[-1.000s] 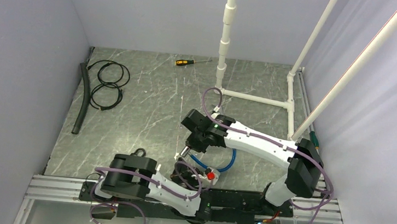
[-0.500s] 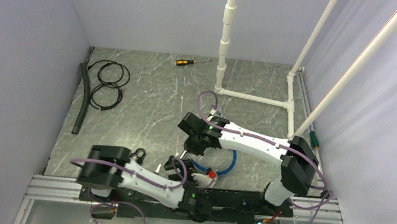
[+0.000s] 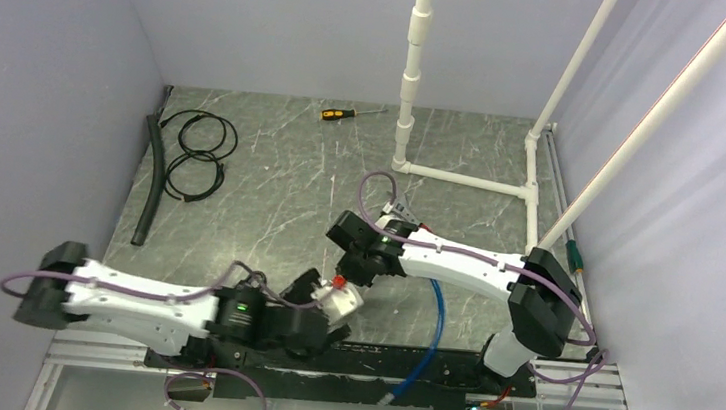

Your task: Unlock with the key

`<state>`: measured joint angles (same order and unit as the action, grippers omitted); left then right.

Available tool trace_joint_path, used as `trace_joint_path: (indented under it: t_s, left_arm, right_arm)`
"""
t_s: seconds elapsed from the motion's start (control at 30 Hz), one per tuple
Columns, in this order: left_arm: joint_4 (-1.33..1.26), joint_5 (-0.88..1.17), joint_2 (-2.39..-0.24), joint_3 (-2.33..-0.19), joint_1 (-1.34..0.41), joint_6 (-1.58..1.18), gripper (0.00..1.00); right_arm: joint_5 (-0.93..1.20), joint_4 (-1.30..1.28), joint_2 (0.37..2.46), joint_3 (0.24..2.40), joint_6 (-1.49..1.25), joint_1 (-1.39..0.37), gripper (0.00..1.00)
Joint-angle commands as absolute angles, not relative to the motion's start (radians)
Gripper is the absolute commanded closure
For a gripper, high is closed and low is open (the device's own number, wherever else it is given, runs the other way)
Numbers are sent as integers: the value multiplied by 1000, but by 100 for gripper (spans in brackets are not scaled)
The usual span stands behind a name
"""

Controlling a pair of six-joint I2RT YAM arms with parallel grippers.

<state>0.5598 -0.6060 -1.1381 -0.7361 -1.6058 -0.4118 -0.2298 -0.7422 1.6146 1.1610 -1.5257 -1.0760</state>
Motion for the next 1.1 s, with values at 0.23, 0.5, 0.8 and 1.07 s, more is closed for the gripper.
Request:
trace_joint_path:
  t_s: [0.23,0.5,0.8,1.07]
  left_arm:
    - [488,-578,-546,-586,-1553,-499,6]
    - [513,-653,-573,-585,-1534,-644,8]
    - [442,-454,-644,-571,-1325,-665,12]
    - [248,-260,-698,-514,-1165,-638,18]
  right_arm:
    - [-271,-669,1551,1112,-1482,-1076,100]
    - [-281,-612,1513,1104,-1416,-1081,100]
    - [-172,-271,1382,926,-1240,-1085,100]
    - [-104,-210,1374,916,-1195,-1087,100]
